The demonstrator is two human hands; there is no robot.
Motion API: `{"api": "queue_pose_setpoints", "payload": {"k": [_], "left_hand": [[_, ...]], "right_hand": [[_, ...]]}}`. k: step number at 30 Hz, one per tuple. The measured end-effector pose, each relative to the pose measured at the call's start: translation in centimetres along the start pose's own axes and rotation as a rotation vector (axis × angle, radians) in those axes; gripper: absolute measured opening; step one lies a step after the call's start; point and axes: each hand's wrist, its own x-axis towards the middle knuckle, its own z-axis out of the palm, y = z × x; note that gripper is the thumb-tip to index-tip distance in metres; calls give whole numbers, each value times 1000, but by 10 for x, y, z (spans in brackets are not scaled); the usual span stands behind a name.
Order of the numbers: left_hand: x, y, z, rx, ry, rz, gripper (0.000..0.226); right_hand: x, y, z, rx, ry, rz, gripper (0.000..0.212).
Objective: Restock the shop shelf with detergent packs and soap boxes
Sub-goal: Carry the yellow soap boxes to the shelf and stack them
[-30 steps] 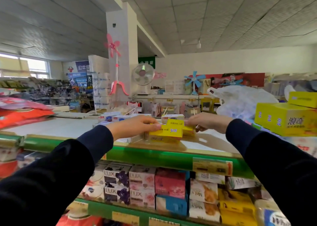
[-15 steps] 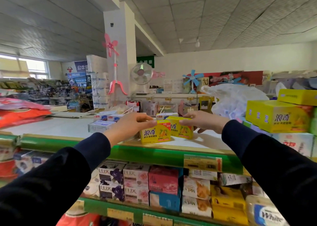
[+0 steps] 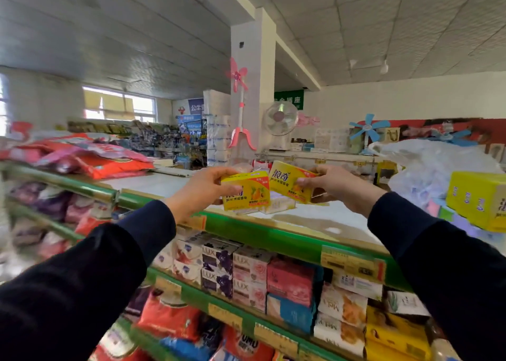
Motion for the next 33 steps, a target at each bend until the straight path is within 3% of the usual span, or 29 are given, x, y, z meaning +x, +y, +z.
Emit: {"api": "queue_pose_setpoints", "payload": {"k": [8,13,16,24,33], "left_hand": [[-115,-14,-105,140,258,-153,40],[-231,-5,-173,196,461,-291,27],[-303,11,-200,219,576,-376,30],[-530,100,-229,336,824,-555,28],[-784,266,-176,563,1187,-730,44]], "right_hand": [[11,-55,127,119,-271,-153,27],[-15,-115,229,188,-505,-256,33],[-49,-147,285,241,-627,-320,32],[-204,-234,403,330,-943,-490,24],[-454,-345,469,403,-1293,-745,24]]}}
